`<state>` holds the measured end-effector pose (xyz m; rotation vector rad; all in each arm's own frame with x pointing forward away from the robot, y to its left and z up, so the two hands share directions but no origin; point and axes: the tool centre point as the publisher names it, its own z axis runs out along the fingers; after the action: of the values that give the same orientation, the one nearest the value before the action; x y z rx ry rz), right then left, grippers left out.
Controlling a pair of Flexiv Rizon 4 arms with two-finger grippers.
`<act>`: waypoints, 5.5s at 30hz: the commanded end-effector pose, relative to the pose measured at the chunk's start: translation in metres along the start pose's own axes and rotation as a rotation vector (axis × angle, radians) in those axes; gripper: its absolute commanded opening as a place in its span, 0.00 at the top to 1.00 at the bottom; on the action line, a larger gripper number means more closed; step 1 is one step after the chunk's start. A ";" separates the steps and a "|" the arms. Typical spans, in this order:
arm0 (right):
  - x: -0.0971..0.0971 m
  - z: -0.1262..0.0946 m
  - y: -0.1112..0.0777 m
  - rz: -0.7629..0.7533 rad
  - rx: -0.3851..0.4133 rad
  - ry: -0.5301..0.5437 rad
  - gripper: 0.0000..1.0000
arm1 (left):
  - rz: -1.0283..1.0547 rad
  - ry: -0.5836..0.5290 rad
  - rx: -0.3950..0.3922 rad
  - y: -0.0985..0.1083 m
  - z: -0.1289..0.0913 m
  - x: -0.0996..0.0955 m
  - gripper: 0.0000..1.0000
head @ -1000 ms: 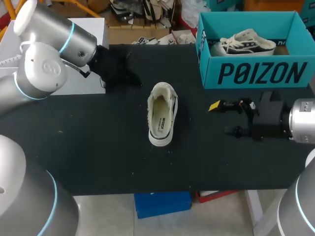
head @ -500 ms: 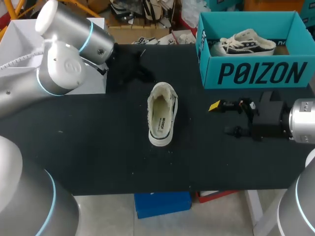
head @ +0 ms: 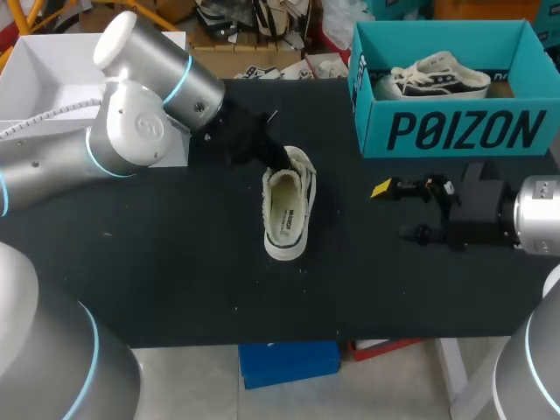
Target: Take the shoe out of the shoebox, open the shoe tongue, remove and reinsert the insole, then place the shoe into the shoebox
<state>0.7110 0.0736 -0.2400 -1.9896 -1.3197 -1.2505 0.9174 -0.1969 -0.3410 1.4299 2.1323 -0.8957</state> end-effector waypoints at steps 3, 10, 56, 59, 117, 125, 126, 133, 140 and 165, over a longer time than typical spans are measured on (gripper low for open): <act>0.000 0.000 0.000 0.001 0.000 0.000 0.00 | 0.011 -0.006 -0.002 -0.026 -0.009 0.021 1.00; 0.000 0.000 0.000 0.001 0.000 0.000 0.00 | 0.008 0.023 0.010 -0.035 -0.008 0.036 1.00; 0.000 0.000 0.000 0.001 0.000 0.000 0.00 | -0.185 0.191 -0.044 -0.055 -0.124 0.062 0.00; 0.000 0.000 0.000 0.001 0.000 0.000 0.00 | -0.185 0.191 -0.044 -0.055 -0.124 0.062 0.00; 0.000 0.000 0.000 0.001 0.000 0.000 0.00 | 0.354 0.468 -0.055 0.002 -0.021 0.057 0.43; 0.000 0.000 0.000 0.001 0.000 0.000 0.00 | 0.406 0.478 -0.075 0.001 -0.011 0.061 0.51; 0.000 0.000 0.000 0.001 0.000 0.000 0.00 | 0.407 0.478 -0.075 0.002 -0.010 0.062 0.51; 0.000 0.000 0.000 0.001 0.000 0.000 0.00 | 0.431 0.482 -0.102 0.004 0.000 0.069 0.49; 0.000 0.000 0.000 0.001 0.000 0.000 0.00 | 0.442 0.489 -0.120 0.006 0.011 0.072 0.50; 0.000 0.000 0.000 0.001 0.000 0.000 0.00 | 0.445 0.516 -0.179 0.023 0.019 0.066 1.00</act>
<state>0.7110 0.0736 -0.2400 -1.9897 -1.3197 -1.2504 0.9106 -0.1629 -0.4079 2.0817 2.0169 -0.1706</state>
